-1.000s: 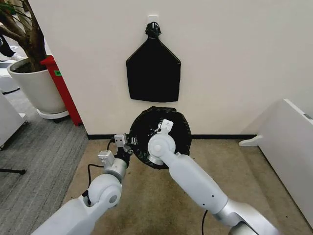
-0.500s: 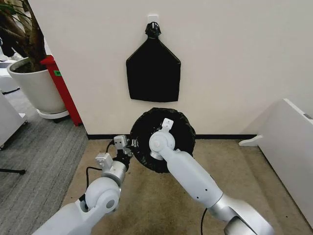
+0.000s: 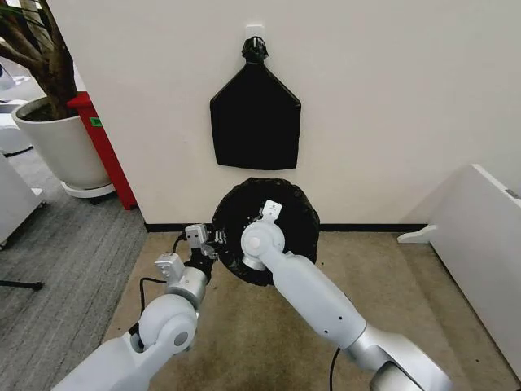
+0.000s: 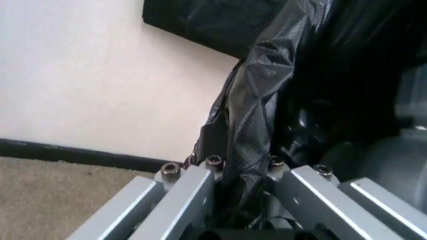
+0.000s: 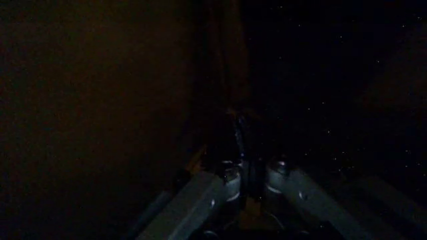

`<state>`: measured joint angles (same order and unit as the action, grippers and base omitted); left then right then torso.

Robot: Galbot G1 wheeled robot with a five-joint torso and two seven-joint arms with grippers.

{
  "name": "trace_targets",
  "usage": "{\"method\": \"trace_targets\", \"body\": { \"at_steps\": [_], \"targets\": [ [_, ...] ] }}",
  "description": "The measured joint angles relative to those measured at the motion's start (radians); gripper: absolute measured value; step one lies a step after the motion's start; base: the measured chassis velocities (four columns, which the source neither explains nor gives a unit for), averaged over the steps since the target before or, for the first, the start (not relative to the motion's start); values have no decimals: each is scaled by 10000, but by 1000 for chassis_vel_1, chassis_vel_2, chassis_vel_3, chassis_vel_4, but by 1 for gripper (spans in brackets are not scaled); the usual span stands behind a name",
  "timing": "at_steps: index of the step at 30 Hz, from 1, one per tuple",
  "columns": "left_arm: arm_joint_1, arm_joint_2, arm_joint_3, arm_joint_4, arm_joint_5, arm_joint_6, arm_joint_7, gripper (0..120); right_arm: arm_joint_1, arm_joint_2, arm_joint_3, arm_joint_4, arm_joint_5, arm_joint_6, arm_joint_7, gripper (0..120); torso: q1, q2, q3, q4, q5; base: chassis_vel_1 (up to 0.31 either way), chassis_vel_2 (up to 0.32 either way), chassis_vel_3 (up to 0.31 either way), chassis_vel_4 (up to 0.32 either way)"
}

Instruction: Place the garbage bag over the trash bin.

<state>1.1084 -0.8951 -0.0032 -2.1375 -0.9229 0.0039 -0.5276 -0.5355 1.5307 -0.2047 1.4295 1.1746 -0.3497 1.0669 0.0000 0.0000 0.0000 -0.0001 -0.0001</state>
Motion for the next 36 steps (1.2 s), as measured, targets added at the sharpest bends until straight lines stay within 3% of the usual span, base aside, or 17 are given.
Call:
{"method": "trace_targets", "body": {
  "at_steps": [8, 25, 36],
  "targets": [
    [42, 3, -38, -24, -23, 13, -19, 1, 2, 40, -27, 76, -54, 9, 85, 0, 0, 0, 0, 2, 2, 0, 0, 0, 0],
    [-348, -120, -316, 730, 32, -69, 156, 1, 291, -381, -1116, 2220, 2559, 150, 1753, 0, 0, 0, 0, 2, 0, 0, 0, 0, 0],
    [-638, -156, -325, 734, -183, -68, 150, 1, -39, -264, -1183, 1823, 2018, 157, 1576, 0, 0, 0, 1, 1, 1, 0, 0, 0, 0]
  ]
}}
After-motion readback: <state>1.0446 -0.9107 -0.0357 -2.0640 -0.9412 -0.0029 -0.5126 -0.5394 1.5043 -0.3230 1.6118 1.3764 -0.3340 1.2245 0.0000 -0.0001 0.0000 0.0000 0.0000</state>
